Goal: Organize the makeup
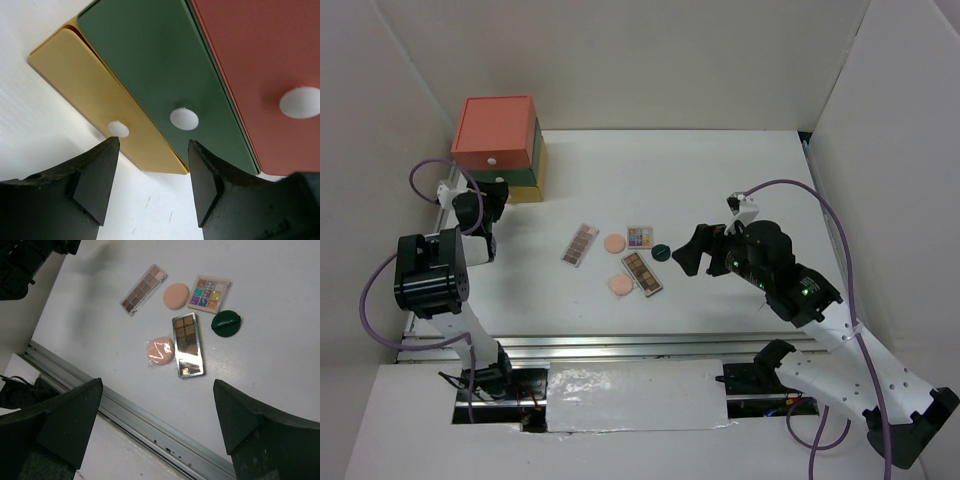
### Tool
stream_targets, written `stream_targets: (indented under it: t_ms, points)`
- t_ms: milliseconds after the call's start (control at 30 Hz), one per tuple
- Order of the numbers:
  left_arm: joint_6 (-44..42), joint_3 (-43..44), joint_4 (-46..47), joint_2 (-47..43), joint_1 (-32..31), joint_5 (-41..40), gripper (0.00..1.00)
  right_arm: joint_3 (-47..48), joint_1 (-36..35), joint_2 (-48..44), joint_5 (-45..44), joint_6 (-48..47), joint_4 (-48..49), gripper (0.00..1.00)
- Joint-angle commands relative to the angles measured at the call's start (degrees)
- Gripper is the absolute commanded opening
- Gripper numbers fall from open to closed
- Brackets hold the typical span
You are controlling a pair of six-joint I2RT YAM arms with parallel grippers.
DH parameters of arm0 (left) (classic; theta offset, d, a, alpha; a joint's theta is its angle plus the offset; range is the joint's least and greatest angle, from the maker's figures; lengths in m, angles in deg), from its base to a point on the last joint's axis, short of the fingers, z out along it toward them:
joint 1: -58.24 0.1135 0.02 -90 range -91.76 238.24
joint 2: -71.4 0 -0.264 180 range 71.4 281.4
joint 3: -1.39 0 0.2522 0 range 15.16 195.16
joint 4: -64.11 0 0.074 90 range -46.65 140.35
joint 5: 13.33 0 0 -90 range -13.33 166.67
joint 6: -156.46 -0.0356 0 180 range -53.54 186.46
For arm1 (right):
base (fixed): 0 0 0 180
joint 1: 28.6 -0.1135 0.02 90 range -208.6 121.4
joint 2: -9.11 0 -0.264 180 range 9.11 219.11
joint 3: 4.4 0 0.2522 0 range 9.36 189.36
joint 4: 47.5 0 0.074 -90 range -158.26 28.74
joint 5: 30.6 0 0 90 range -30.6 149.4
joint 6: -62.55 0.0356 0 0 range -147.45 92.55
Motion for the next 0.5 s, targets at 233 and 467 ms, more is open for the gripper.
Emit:
stream_targets:
  t_ms: [233,467]
  points:
    - [0.9,1.4,12.7,2.7,2.1,4.0,0.67,0.2,0.0,0.2,1.6,-1.8,3.5,1.00]
    - [2.0,3.9,11.8,5.3,2.4,4.6,0.65,0.2,0.1,0.7,1.6,-1.9,3.6,1.00]
